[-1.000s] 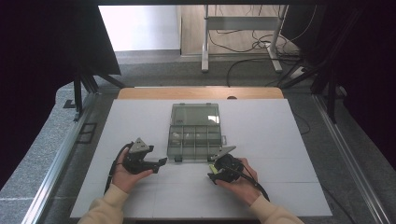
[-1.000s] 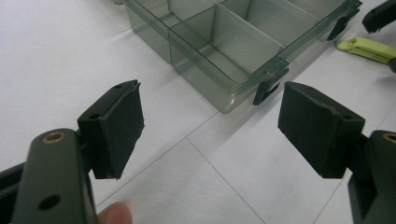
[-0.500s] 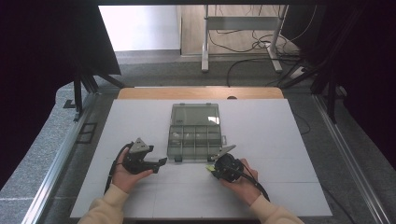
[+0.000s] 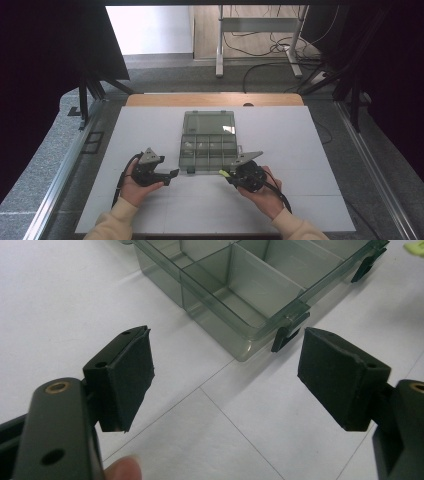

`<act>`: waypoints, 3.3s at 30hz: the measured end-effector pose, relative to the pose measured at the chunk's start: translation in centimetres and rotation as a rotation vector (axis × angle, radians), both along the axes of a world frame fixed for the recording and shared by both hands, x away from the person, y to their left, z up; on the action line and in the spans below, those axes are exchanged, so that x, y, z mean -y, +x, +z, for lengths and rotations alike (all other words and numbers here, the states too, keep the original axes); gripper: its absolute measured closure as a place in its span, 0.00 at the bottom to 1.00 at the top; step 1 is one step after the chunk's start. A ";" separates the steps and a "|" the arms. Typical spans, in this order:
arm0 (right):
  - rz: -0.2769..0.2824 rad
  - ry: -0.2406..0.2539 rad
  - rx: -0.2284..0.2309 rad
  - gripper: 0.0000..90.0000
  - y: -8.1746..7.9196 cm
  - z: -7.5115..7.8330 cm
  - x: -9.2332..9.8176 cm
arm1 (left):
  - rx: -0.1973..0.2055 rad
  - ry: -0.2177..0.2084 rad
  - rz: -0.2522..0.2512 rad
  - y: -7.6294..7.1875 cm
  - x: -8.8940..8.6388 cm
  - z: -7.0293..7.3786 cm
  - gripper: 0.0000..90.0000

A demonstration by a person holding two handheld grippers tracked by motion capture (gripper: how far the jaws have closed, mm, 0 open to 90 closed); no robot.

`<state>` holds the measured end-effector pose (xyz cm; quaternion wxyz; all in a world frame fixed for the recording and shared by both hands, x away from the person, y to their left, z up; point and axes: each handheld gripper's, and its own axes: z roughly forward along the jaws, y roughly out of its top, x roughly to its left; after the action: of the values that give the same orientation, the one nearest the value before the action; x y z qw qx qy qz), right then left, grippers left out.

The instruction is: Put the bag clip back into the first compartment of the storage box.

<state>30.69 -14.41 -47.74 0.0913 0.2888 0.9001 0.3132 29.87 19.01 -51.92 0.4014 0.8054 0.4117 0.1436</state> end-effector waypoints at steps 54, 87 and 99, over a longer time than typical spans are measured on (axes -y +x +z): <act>-0.023 0.021 0.079 0.87 3.8 2.7 -3.2 | 0.003 0.013 -0.012 0.0 0.2 -0.1 0.25; -0.010 0.000 0.047 0.87 10.2 1.5 -10.7 | 0.005 0.003 -0.012 -0.1 0.1 0.1 0.25; -0.012 -0.011 0.027 0.87 12.4 0.8 -13.6 | 0.004 -0.001 -0.011 -0.1 0.0 0.1 0.25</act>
<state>43.10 -0.83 -46.95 0.1070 0.2892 0.8988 0.3115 29.77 19.01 -51.84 0.4033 0.8072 0.4067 0.1428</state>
